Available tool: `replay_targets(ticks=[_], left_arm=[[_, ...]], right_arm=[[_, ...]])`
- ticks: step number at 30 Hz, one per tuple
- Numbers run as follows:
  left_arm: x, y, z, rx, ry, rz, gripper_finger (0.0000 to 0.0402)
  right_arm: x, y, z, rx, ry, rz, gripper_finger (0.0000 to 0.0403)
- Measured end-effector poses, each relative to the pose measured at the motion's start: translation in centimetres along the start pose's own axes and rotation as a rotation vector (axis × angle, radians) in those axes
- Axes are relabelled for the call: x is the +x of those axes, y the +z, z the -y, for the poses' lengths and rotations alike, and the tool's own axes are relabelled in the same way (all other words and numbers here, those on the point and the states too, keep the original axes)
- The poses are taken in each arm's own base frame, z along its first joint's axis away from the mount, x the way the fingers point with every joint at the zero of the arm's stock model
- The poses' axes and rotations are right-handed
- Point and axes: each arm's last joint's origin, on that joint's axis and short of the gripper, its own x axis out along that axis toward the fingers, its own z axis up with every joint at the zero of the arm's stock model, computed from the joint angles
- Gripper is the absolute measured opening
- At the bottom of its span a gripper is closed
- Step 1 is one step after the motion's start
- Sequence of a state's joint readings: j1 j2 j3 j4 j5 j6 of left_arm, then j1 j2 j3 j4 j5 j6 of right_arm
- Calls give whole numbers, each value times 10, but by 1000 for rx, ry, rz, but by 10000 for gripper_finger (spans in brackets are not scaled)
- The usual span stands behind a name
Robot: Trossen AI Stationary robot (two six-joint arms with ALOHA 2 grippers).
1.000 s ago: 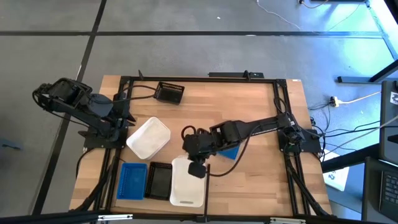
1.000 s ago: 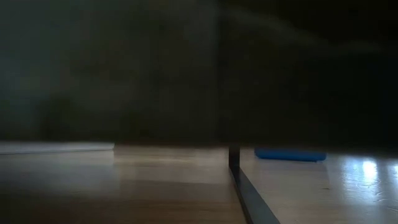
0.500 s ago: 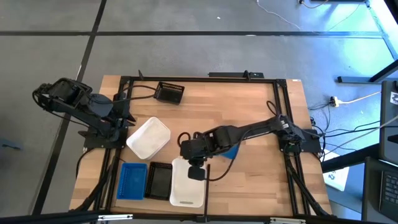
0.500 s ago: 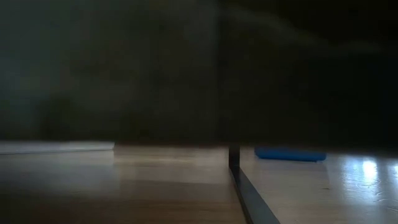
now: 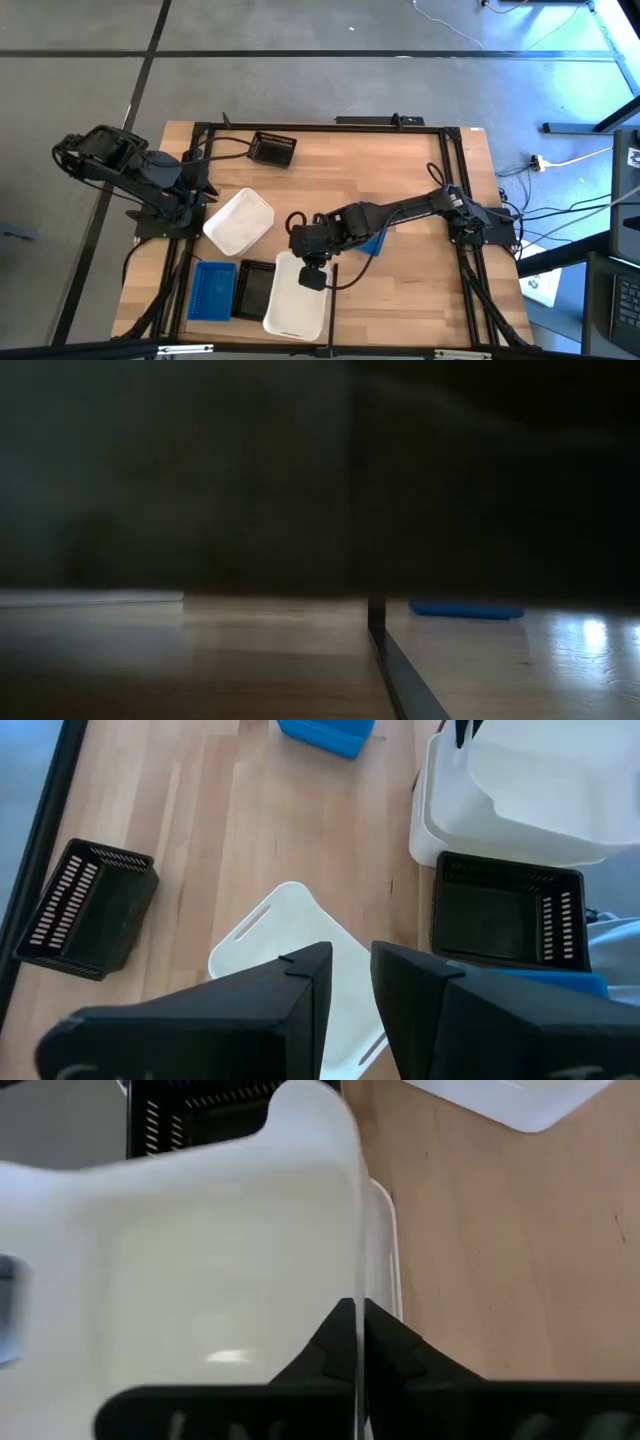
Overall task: Stack baskets on shelf by color
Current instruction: Stack the bottom white bin on top of the white bin on the shelf
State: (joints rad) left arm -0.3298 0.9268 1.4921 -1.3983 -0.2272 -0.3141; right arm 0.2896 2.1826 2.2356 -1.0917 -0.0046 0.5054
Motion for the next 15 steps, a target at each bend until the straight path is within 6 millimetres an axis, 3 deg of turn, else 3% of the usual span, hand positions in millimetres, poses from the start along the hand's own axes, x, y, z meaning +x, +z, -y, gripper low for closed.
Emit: replay_targets(ticks=[15], left_arm=[[0,0,0,0,0,0,66]], right_arm=[[0,0,0,-35,60,-30,6]])
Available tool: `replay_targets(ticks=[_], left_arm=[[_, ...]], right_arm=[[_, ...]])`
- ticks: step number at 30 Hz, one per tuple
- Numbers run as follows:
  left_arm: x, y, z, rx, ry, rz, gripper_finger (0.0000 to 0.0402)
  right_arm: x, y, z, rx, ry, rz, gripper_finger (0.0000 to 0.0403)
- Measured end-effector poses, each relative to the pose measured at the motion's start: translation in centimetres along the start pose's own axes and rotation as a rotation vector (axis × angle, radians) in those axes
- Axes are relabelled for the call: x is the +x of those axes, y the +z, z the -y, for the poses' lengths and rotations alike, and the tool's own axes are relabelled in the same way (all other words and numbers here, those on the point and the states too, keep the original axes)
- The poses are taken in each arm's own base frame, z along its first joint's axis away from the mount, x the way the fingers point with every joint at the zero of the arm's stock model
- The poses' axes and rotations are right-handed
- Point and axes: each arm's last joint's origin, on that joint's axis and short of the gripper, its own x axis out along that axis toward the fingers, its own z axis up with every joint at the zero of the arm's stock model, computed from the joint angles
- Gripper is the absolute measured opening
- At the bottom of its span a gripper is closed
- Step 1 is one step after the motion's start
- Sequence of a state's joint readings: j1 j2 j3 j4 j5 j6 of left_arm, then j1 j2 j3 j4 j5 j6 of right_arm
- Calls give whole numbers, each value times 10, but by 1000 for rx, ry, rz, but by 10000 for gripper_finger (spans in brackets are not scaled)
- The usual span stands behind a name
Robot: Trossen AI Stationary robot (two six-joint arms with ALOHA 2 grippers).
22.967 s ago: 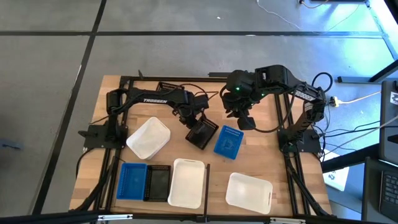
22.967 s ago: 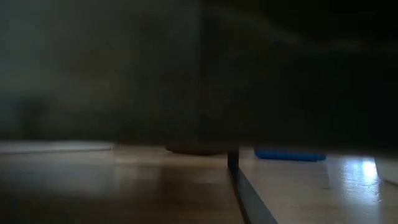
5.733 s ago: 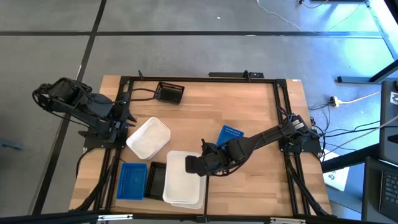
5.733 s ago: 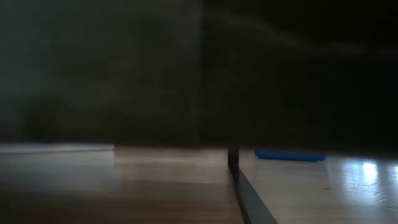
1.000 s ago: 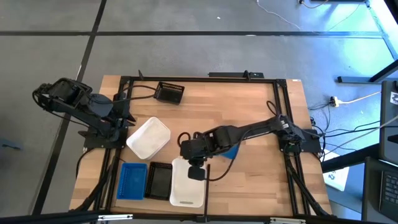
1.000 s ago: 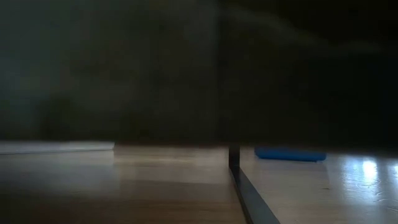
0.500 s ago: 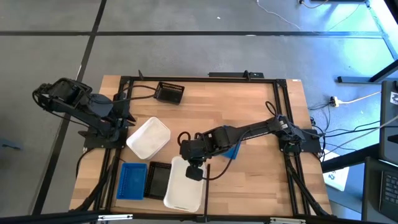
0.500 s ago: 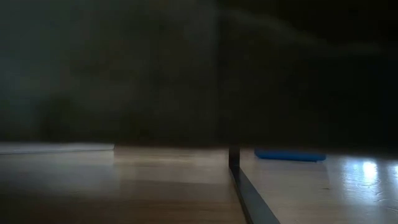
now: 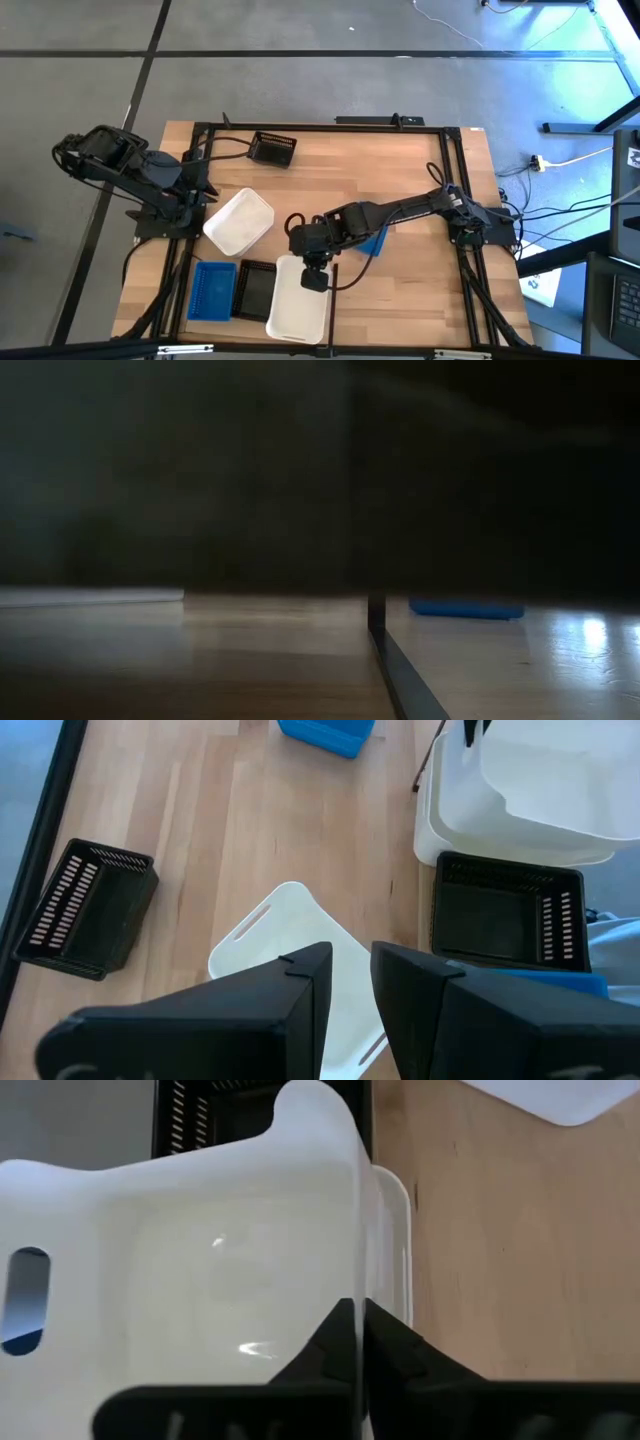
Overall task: Stack baskets on shelf by color
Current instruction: Stack the bottom white bin on top of the white bin on the shelf
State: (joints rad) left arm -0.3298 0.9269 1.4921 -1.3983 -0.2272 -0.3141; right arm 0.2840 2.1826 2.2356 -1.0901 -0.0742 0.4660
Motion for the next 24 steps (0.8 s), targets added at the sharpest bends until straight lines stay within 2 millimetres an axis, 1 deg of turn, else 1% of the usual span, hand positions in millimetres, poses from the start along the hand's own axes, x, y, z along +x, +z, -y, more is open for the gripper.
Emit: replay_targets(ticks=[4,12,15,18,21,24], left_arm=[[0,0,0,0,0,0,66],[0,0,0,0,0,-1,66],[0,0,0,0,0,-1,66],[0,0,0,3,0,0,66],[0,0,0,5,0,0,66],[0,0,0,6,0,-1,66]], right_arm=[[0,0,0,-5,4,-3,18],[0,0,-1,-6,18,-10,62],[0,0,-1,-7,31,-16,70],[0,0,0,2,31,-16,56],[0,0,1,0,28,-14,16],[0,1,3,0,28,-14,9]])
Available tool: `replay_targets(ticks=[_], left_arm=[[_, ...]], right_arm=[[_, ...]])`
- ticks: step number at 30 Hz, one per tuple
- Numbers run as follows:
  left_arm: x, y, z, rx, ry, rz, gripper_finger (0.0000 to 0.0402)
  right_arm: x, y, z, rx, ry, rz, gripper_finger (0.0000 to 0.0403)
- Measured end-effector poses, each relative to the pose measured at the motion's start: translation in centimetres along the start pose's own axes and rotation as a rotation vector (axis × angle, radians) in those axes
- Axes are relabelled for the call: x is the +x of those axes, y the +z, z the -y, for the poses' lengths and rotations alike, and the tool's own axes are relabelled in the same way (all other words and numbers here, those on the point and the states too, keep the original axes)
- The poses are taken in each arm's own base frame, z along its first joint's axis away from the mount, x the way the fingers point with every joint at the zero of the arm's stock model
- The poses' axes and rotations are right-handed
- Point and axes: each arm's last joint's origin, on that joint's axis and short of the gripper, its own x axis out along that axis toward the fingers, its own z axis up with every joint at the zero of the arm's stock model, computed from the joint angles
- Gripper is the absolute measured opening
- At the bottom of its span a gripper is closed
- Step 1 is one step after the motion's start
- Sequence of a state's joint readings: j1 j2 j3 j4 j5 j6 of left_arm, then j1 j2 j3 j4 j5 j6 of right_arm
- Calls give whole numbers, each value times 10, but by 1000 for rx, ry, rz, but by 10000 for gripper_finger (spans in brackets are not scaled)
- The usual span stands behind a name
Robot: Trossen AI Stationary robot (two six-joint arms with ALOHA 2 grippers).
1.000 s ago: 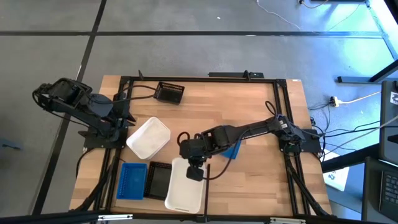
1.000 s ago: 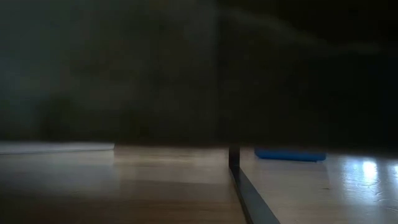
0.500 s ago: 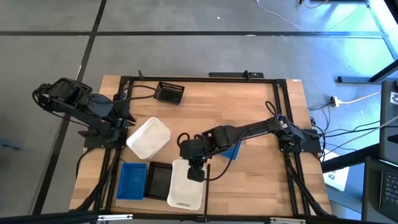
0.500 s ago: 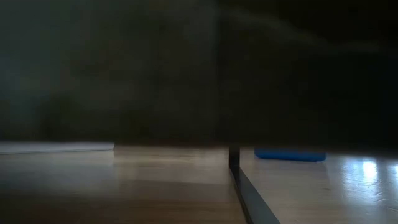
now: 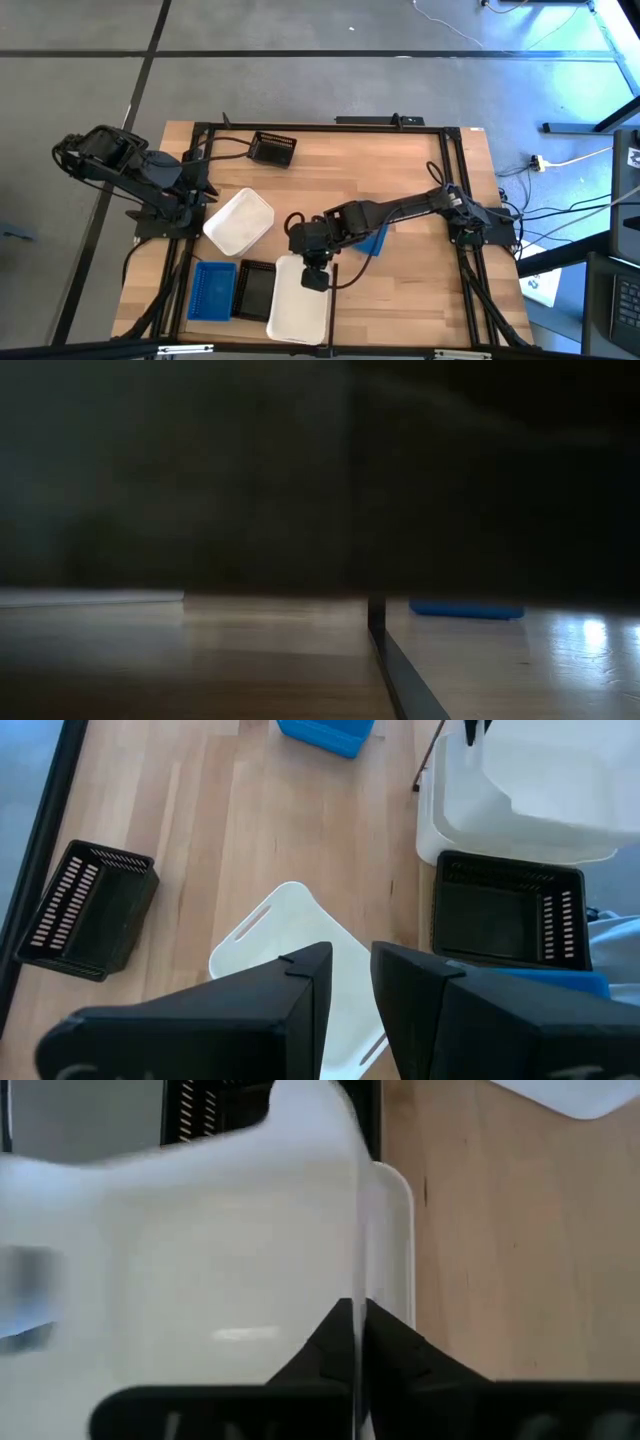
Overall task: Stack baskets on shelf by color
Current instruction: Stack the bottom white bin on top of the white bin on the shelf
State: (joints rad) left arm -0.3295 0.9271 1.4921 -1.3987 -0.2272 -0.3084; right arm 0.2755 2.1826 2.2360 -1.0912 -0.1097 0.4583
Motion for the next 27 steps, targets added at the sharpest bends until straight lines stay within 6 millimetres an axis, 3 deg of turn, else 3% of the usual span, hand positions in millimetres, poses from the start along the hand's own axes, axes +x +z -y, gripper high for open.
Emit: replay_targets(ticks=[12,27], left_arm=[[0,0,0,-1,0,0,66],[0,0,0,-5,0,0,66]], right_arm=[[-4,10,15,-61,152,-27,1],[-6,16,29,-53,161,-22,0]])
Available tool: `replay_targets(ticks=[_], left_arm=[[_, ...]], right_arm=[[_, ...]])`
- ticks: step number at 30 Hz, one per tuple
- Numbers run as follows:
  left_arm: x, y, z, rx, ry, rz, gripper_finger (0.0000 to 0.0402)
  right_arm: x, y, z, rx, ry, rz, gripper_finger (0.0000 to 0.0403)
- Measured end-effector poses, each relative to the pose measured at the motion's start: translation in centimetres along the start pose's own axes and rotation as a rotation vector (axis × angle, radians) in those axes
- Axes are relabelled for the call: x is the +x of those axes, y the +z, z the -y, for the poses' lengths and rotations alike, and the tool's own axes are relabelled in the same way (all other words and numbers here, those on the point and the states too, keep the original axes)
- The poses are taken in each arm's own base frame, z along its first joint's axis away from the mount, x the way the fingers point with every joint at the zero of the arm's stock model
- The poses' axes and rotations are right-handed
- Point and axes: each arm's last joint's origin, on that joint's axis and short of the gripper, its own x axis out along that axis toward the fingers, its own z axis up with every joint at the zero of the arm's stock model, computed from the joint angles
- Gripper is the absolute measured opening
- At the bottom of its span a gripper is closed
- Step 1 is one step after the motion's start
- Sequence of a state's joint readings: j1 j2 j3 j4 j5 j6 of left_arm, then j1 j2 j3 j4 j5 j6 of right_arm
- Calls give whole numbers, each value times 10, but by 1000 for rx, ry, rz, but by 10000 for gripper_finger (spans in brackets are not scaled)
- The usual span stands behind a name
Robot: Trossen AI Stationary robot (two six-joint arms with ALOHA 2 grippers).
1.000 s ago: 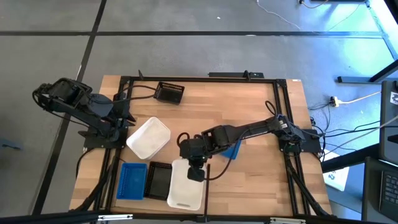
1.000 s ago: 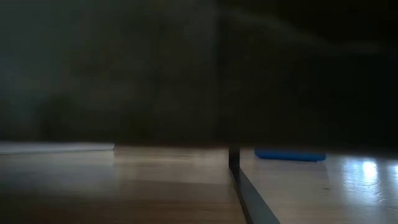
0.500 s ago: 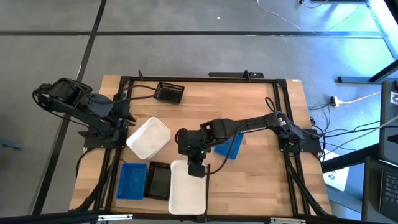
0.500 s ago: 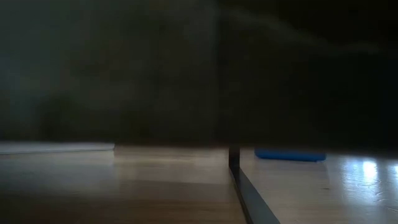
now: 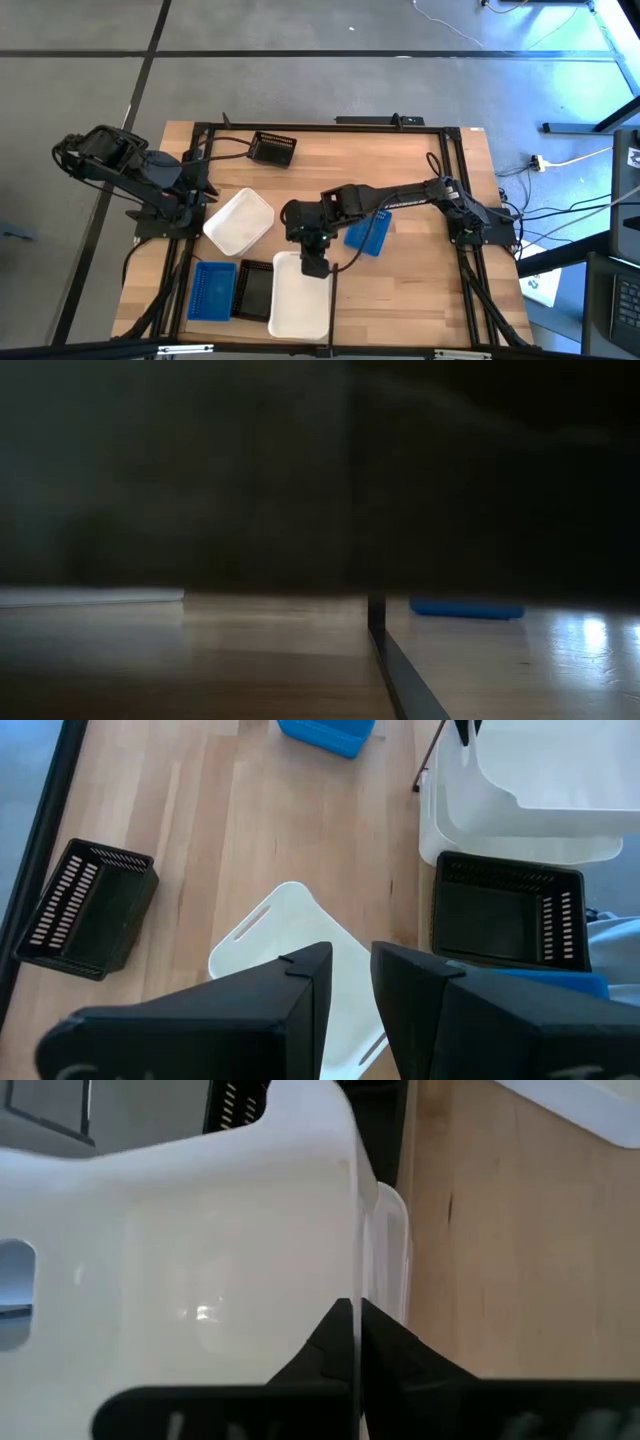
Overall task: Stack baskets on shelf by color
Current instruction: Stack the bottom white bin on top of the white bin on the shelf
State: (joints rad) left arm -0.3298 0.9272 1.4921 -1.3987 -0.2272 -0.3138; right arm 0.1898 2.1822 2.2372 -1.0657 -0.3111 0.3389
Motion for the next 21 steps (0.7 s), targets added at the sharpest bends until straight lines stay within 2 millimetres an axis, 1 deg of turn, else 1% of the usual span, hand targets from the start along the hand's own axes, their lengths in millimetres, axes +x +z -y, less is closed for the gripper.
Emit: replay_targets(ticks=[7,12,21], left_arm=[[0,0,0,0,0,0,66],[0,0,0,-1,0,0,66],[0,0,0,-2,0,0,66]], right_arm=[[2,0,0,28,11,-8,0],[11,0,3,33,17,-26,0],[18,0,7,61,8,-41,4]])
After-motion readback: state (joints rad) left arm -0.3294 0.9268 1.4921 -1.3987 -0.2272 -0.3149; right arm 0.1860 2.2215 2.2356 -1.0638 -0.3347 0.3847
